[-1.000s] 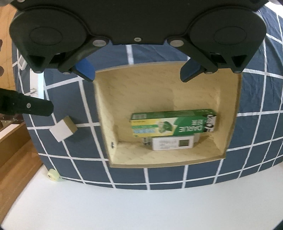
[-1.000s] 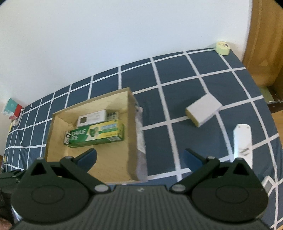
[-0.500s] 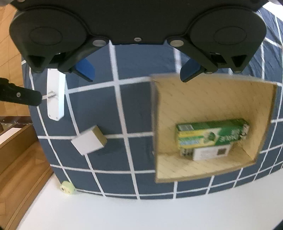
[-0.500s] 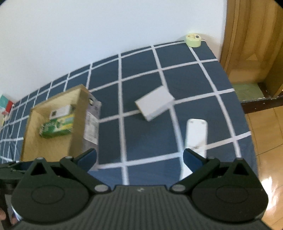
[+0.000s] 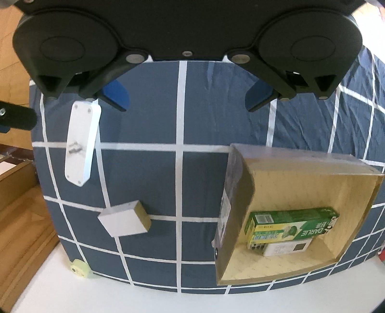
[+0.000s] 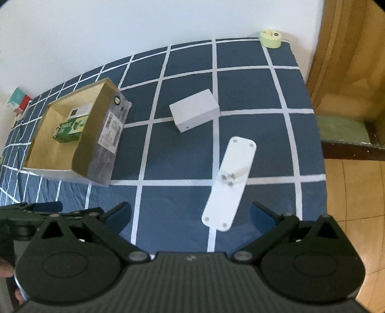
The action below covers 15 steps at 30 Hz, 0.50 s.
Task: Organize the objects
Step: 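Move the right gripper out of the box toward the small white LCD remote, then close the right gripper on the small white LCD remote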
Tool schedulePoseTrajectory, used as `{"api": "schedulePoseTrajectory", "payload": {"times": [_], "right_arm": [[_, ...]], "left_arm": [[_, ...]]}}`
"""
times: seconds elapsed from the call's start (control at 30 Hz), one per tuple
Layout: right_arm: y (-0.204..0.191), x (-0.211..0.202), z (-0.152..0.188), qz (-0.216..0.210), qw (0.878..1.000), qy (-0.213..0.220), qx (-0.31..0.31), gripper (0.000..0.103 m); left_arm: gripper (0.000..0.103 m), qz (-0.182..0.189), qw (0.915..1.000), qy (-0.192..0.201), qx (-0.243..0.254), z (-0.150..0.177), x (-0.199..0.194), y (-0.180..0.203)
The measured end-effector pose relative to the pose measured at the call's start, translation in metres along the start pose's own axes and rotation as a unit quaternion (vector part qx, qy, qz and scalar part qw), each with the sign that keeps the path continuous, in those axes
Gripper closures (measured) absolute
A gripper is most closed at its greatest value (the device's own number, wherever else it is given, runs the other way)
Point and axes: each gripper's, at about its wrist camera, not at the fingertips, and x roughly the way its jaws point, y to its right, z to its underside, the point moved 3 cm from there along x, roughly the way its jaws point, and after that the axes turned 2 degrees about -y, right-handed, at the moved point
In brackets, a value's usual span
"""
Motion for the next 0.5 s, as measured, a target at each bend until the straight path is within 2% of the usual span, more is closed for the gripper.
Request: {"api": "schedulePoseTrajectory", "payload": {"times": [0.27, 0.5], "right_arm": [[0.005, -0.024, 0.037, 0.01, 1.0, 0.007, -0.011, 0.0], [0.012, -0.032, 0.068, 0.024, 0.999, -0.003, -0.023, 0.0]], "left_arm": [[0.0, -0.002, 1.0, 0.004, 0.002, 0.037, -0.013, 0.002], [0.0, 0.003, 0.9999, 0.003, -0.012, 0.063, -0.019, 0.009]]}}
